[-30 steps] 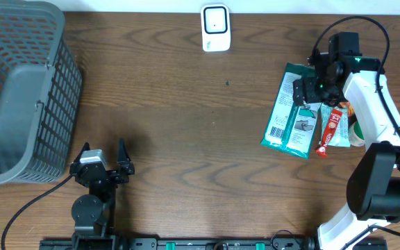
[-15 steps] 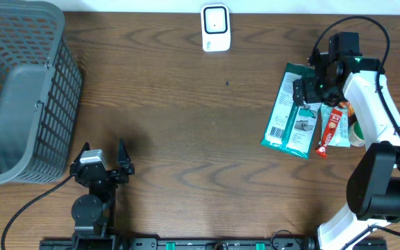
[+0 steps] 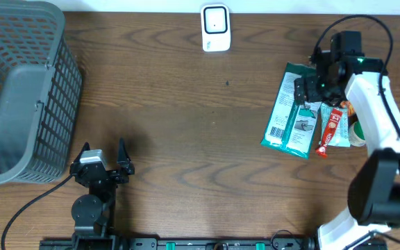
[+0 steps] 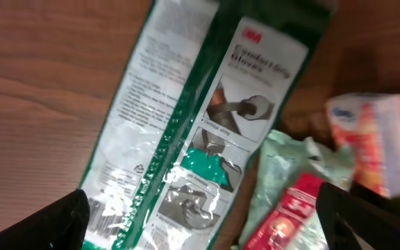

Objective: Scan the item barcode

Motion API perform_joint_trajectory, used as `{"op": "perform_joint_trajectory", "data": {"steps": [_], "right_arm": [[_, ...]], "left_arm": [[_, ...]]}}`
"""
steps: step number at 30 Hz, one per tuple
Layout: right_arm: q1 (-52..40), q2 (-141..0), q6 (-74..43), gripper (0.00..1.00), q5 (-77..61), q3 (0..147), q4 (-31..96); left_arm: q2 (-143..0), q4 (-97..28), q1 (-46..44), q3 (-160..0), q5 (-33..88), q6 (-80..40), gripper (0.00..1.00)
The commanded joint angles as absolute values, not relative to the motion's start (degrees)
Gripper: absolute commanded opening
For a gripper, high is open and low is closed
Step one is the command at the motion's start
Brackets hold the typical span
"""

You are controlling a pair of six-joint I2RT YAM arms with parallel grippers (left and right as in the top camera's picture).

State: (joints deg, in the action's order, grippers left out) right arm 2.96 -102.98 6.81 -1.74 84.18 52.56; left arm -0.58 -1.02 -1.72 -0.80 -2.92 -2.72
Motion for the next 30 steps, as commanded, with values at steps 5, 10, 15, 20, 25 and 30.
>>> {"op": "perform_joint_trajectory", "data": {"steps": [5, 10, 15, 20, 25, 30], "right_arm": [[1.78, -83.5, 6.04, 0.99, -2.0, 84.64, 52.53], [1.78, -69.78, 6.04, 0.99, -2.0, 84.64, 52.51], [0.95, -57.19, 6.07, 0.99, -1.98, 84.64, 52.56], [-0.91, -44.73, 7.25, 0.99, -1.19, 84.64, 52.31], [-2.15, -33.08, 7.97, 0.99, 0.12, 84.36, 59.11], [-2.83, -24.21, 7.29, 0.99, -0.47, 80.68, 61.41]], "left_arm": [[-0.23, -3.88, -1.8, -0.23, -3.46, -1.93, 0.85], [-0.23, -3.88, -1.8, -0.23, -3.46, -1.93, 0.86], [-0.23, -3.88, -1.8, -0.23, -3.46, -1.93, 0.85], [-0.23, -3.88, -1.8, -0.23, -3.46, -1.96, 0.86], [-0.23, -3.88, -1.8, -0.23, -3.46, -1.93, 0.86], [-0.23, -3.88, -1.8, -0.23, -3.46, -1.93, 0.85]]}}
